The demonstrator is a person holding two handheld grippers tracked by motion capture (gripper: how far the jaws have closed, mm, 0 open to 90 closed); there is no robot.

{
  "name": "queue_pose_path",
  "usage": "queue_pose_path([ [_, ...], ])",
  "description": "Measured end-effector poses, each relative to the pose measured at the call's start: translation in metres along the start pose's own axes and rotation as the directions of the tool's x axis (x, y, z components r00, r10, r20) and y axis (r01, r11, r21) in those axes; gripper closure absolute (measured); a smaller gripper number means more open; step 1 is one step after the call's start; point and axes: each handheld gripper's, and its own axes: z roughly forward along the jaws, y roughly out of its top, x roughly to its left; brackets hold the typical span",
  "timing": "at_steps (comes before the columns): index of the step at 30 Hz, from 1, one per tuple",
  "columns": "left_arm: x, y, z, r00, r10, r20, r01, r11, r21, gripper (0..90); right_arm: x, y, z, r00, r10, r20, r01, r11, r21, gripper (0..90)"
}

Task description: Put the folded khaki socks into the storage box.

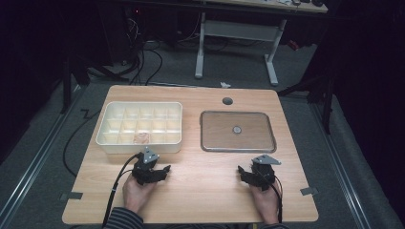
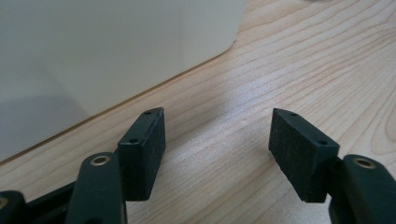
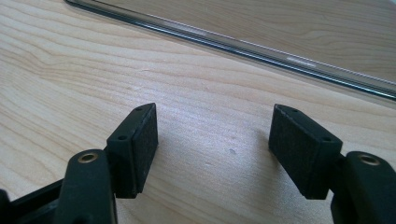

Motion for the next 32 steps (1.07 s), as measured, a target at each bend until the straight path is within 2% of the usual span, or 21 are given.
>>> queue_pose_path([
  [5, -0.0004, 0.0001, 0.0005, 1.0, -0.009, 0.002, 0.009, 1.0, -0.005, 36.4, 0.0, 0.0, 0.0, 1.0, 0.0, -0.001, 0.0, 1.0, 0.0, 33.0],
  [10, -0.0047, -0.002, 0.0018, 0.9995, 0.025, -0.02, -0.025, 0.9996, -0.011, 34.9, 0.0, 0.0, 0.0, 1.0, 0.0, 0.0, 0.0, 1.0, 0.0, 33.0],
  [32, -0.006, -0.003, 0.0014, 0.9995, 0.02, -0.025, -0.021, 0.9997, -0.013, 32.3, -0.0002, -0.0001, 0.0, 1.0, 0.001, -0.001, -0.001, 1.0, -0.001, 33.0],
])
